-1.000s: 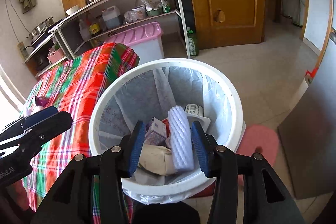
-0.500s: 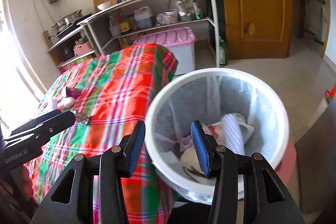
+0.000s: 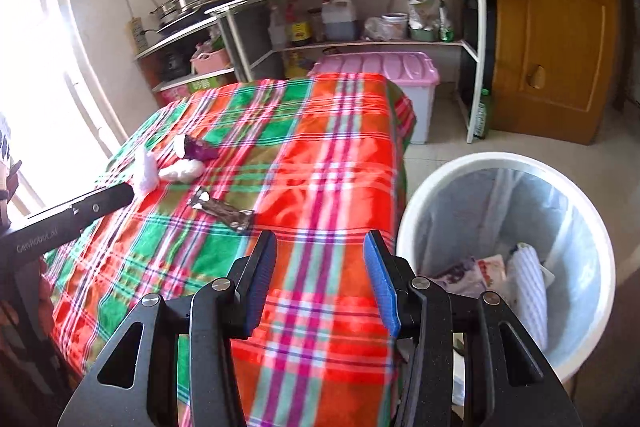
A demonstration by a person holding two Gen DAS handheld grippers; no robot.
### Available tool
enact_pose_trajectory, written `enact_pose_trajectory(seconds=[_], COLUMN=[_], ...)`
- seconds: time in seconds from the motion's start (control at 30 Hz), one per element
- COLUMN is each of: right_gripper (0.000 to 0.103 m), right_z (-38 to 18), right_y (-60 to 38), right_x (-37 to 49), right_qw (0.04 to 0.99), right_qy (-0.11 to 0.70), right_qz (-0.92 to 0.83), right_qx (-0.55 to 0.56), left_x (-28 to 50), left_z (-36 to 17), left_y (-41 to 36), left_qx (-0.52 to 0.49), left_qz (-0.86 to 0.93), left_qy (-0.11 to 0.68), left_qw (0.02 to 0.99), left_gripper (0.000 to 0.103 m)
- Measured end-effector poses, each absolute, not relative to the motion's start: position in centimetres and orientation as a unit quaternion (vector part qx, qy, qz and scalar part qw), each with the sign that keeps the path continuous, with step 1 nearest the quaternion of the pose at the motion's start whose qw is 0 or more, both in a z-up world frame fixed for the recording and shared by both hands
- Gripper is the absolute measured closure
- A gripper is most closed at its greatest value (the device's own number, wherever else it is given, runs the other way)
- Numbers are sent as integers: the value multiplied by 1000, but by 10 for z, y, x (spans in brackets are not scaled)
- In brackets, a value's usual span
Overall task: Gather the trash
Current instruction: 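Move both tools back over the table toward the remaining items, then grasp the brown snack wrapper with the right tool while the left tool grasps the white foam net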
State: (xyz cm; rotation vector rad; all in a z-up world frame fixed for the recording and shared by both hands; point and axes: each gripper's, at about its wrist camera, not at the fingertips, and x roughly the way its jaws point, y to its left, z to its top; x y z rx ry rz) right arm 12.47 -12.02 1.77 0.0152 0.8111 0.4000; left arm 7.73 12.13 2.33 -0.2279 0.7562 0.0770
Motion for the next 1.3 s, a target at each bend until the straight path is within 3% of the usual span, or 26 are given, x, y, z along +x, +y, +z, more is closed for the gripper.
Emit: enact_pose_trajectory(seconds=[0.37,0.9,1.03,1.3], right_gripper=[56,56,45,44], right_z=[7,-22,-26,-37], right_y=[-48,-1,7,17], right_x=[140,175,177,181], right_qw=[879,855,850,839], right_qy=[394,424,422,434], right_qz=[263,283,297,302], right_qx=[-50,-100,-111,-126], left_x=[83,130,142,158], left_z=[7,-16,-26,-41], left_y=[191,234,239,239], left_qx=[-154,-173,-183,-195], left_qz=[90,137,136,131], left_qy=[380,404,416,435], left_qw=[907,888,880,869], left_gripper=[37,36,36,36])
